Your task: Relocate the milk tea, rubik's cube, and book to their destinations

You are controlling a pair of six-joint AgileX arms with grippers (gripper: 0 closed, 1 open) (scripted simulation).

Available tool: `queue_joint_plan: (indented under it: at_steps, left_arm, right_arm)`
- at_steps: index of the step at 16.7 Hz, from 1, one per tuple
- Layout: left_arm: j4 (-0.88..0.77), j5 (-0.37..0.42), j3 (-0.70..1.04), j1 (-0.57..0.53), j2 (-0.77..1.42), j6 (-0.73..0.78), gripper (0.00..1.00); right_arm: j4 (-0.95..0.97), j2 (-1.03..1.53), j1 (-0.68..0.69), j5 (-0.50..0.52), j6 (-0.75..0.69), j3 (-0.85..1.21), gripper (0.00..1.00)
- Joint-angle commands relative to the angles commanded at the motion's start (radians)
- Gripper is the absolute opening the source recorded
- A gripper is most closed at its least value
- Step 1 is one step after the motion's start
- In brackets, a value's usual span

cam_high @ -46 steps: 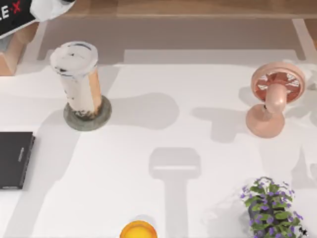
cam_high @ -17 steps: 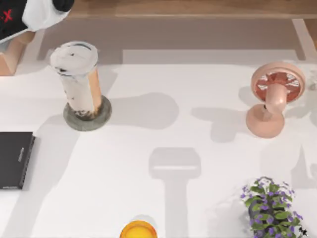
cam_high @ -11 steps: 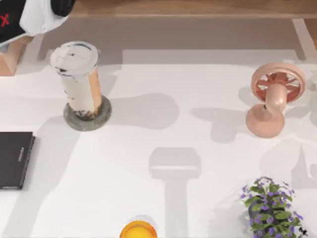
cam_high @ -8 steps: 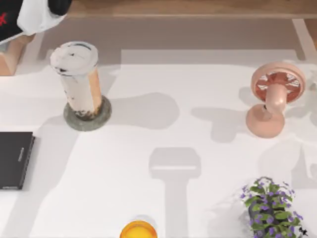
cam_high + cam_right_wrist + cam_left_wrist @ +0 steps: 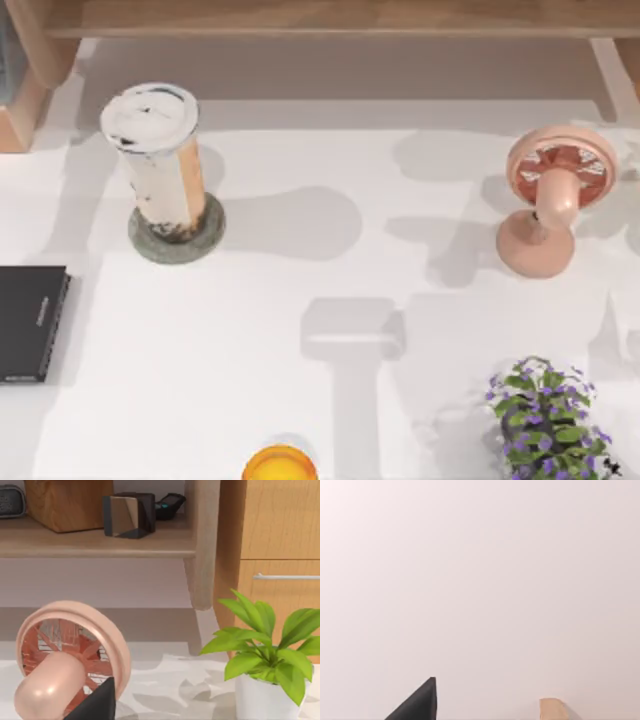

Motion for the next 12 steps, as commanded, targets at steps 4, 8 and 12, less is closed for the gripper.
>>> queue_joint_plan:
  at_steps: [4, 8, 12]
  left_arm:
    - [-0.039, 0.16, -0.039, 0.196, -0.01, -0.045, 1.0]
    - [-0.1, 0.324, -0.113, 0.306, 0.051, -0.076, 1.0]
    - [-0.152, 0.443, -0.181, 0.34, 0.127, -0.092, 1.0]
  right_arm:
    - [0.0, 0.0, 0.0, 0.0, 0.0, 0.0, 1.0]
    - [0.0, 0.0, 0.0, 0.0, 0.0, 0.0, 1.0]
    - [0.0, 0.0, 0.0, 0.0, 0.0, 0.0, 1.0]
